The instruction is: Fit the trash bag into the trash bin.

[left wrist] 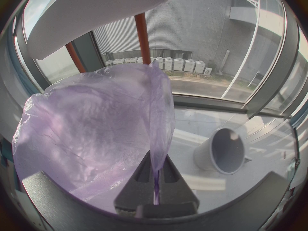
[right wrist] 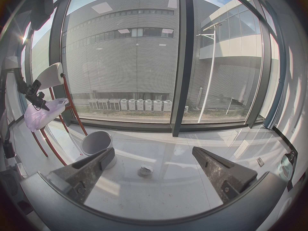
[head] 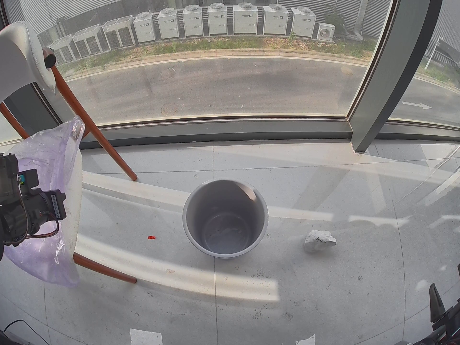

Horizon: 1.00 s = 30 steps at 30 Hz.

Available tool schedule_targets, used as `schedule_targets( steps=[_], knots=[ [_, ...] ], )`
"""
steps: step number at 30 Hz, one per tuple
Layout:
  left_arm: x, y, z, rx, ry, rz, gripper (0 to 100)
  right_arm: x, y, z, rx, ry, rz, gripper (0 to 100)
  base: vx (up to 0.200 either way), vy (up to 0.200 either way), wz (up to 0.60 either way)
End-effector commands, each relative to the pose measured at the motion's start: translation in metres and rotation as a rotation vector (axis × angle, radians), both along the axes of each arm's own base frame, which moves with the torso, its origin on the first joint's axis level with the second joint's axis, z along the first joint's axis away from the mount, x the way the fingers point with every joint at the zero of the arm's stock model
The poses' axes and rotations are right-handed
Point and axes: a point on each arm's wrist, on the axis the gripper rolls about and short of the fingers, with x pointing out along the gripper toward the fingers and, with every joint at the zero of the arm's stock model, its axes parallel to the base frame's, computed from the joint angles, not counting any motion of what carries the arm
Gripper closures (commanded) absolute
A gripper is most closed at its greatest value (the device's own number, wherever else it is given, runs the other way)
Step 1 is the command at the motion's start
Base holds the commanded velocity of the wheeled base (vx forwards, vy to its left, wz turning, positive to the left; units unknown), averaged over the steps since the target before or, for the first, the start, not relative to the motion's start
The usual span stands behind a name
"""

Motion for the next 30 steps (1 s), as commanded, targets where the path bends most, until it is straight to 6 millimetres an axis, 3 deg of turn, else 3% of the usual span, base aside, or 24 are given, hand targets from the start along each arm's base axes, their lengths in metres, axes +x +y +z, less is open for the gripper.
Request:
schedule_targets(
  steps=[1,4,8,14,19,20,24,30],
  knots=[
    [-0.022,-0.010,0.034,-0.084,-0.159,-0.113,100,0.001,0.000,-0.005,-0.001,0.012,0.000,0,0.000,0.000,0.00],
    [-0.033,-0.029,0.050,-0.223,-0.220,-0.299,100,0.001,0.000,-0.005,-0.001,0.011,0.000,0,0.000,0.000,0.00],
    [-0.030,-0.042,0.063,-0.295,-0.245,-0.423,100,0.001,0.000,-0.005,-0.001,0.011,0.000,0,0.000,0.000,0.00],
    [0.005,-0.078,0.079,-0.327,-0.234,-0.605,100,0.001,0.000,-0.005,-0.001,0.011,0.000,0,0.000,0.000,0.00],
    [0.027,-0.127,0.079,-0.375,-0.175,-0.775,100,0.001,0.000,-0.005,0.001,0.009,0.000,0,0.000,0.000,0.00],
    [0.027,-0.129,0.078,-0.375,-0.173,-0.781,100,0.001,0.000,-0.005,0.001,0.009,0.000,0,0.000,0.000,0.00],
    [0.043,-0.179,0.075,-0.415,-0.122,-0.929,100,0.001,0.000,-0.005,0.001,0.009,0.000,0,0.000,0.000,0.00],
    [0.068,-0.238,0.075,-0.543,-0.063,-0.998,100,0.001,0.000,-0.005,0.013,0.009,0.000,0,0.000,0.000,0.00]
  ],
)
